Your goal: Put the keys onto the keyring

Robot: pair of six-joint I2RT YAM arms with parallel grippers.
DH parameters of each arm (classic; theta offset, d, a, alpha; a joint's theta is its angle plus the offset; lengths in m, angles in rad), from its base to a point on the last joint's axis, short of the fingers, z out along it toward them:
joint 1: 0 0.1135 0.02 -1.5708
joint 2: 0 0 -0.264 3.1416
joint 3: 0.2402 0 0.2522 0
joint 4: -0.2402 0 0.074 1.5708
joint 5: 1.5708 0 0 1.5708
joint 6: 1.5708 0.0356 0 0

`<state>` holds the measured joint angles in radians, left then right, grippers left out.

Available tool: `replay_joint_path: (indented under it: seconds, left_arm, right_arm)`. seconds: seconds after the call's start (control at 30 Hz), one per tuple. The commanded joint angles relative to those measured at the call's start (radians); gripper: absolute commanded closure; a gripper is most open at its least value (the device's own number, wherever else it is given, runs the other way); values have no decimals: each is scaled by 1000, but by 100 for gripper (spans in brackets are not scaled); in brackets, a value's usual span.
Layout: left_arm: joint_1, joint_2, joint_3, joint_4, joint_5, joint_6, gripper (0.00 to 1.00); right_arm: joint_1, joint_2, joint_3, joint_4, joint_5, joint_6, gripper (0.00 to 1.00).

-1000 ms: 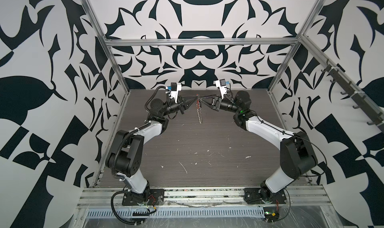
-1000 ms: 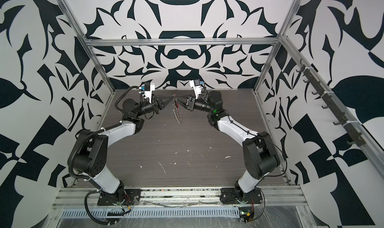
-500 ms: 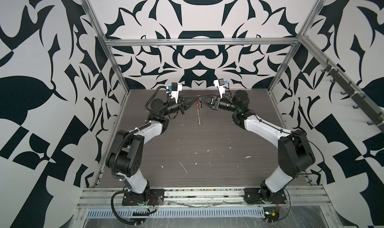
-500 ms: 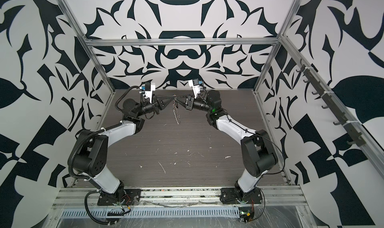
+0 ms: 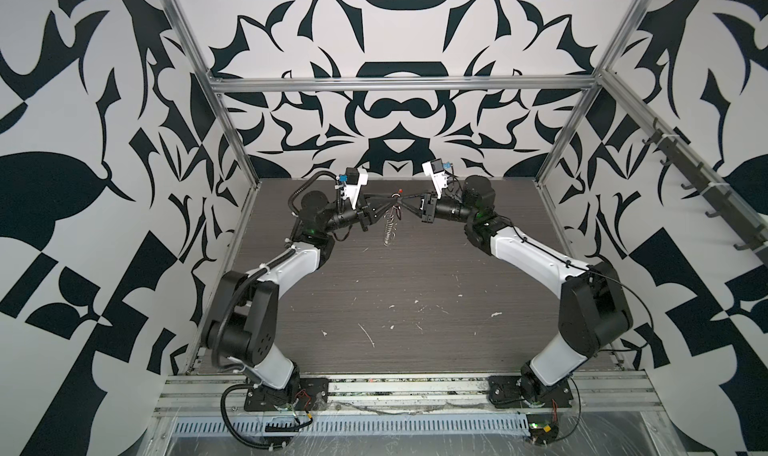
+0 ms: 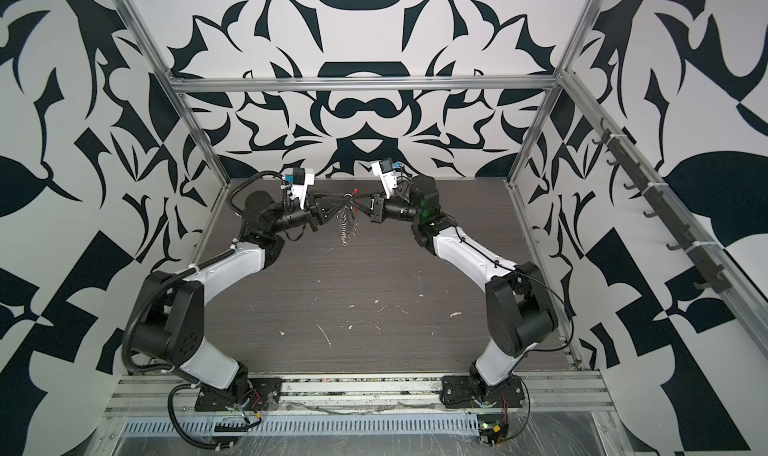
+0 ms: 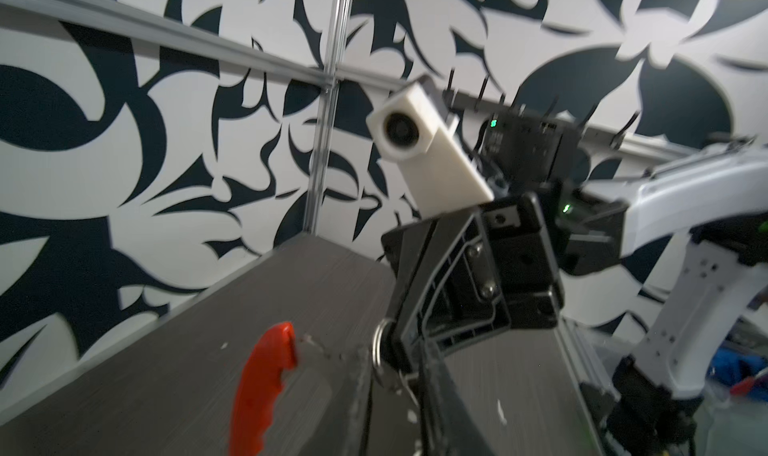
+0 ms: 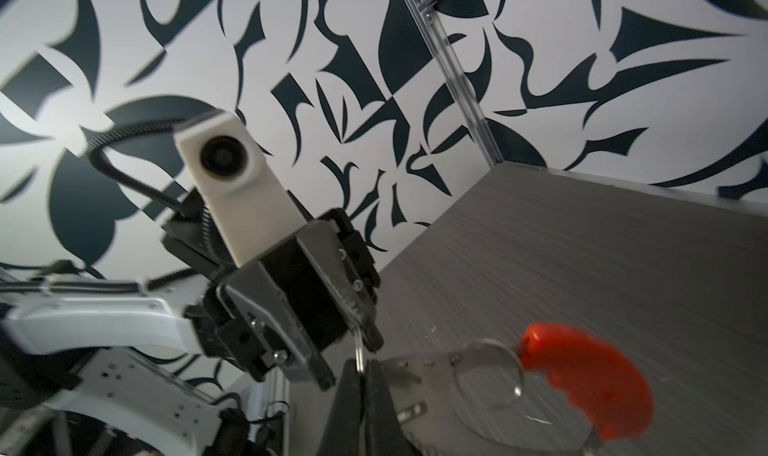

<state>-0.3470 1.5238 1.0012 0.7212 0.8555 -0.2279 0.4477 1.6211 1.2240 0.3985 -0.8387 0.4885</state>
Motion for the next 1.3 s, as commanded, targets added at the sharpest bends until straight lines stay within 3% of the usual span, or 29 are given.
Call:
replay_joint_path:
  seconds: [0.0,0.1,0.23,0.73,1.27]
  left_arm:
    - [-4,-99,134,-648,-23,573,77]
    - [-4,-90,248,-971,-72,828,81]
    - [-3,-55,337,-1131,-95,943,84]
    - [-5,56,468,-1186,55,957,84]
    - [-4,85,481,-1203,86,953,84]
  right_arm:
    - [6,-90,51,-221,120,-320,100]
    - [13,-113,37,-253,179,-454,100]
    - [16,-112,46,-259,166,-513,100]
    - [55,-99,86,-325,72,-525,100]
    - [81,-86,104,-316,58,-509,100]
